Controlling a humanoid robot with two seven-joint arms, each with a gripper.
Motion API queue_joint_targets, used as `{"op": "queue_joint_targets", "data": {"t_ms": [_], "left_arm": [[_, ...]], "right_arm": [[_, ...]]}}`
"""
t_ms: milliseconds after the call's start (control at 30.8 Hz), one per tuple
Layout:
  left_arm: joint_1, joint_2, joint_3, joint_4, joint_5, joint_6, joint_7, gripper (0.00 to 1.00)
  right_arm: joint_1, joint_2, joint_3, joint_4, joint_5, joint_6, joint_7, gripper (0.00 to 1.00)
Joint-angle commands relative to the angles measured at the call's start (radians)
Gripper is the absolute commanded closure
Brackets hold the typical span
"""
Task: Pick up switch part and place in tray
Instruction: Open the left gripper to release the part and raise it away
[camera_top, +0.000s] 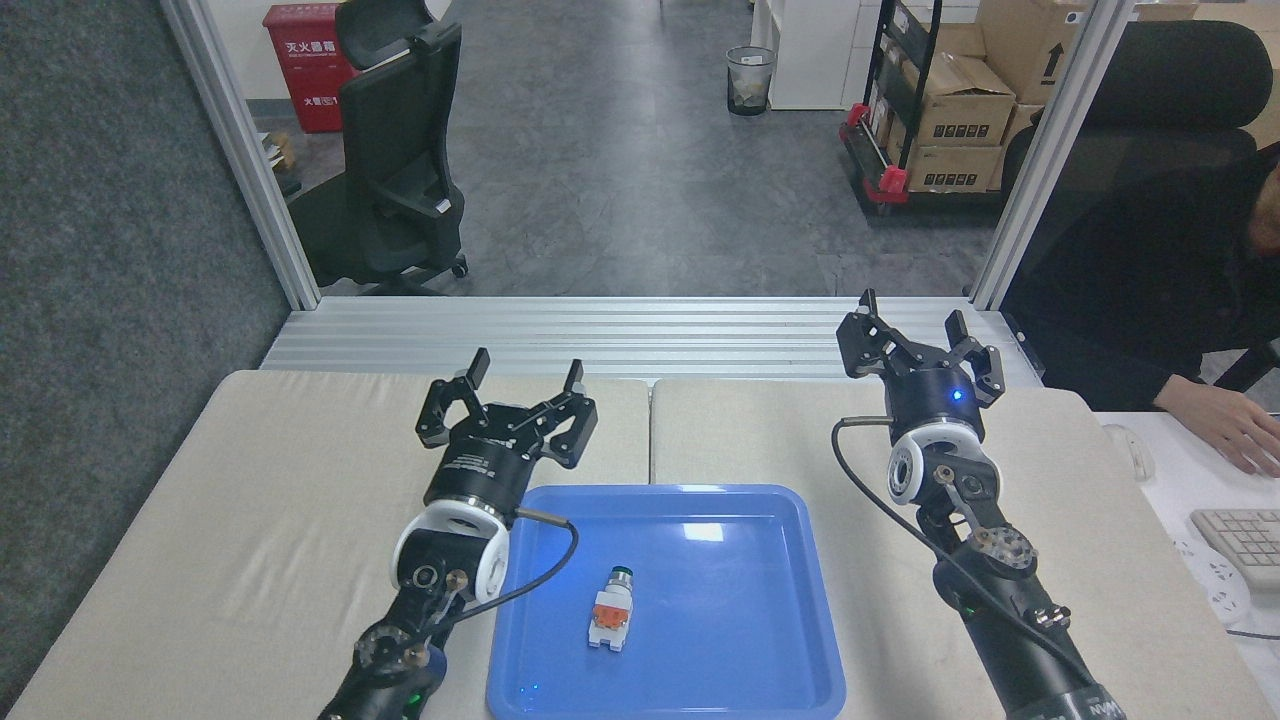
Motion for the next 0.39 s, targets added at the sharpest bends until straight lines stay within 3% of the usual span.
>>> {"op": "queue_joint_targets", "data": {"t_ms": [0, 130, 358], "left_arm": [[-0.123, 0.281, 0.334, 0.351, 0.178, -0.074, 0.122, 0.00], [-0.080, 0.282, 0.348, 0.343, 0.304, -0.082, 0.111, 0.00], [-0.068, 0.276, 0.341, 0.334, 0.306, -0.080, 0.111, 0.00]], "right_arm": [[0.000, 0.001, 0.001, 0.000, 0.001, 0.001, 0.000, 0.00], [0.000, -0.001, 0.002, 0.000, 0.003, 0.001, 0.000, 0.00], [0.000, 0.001, 0.001, 0.000, 0.001, 0.001, 0.000, 0.00]]}}
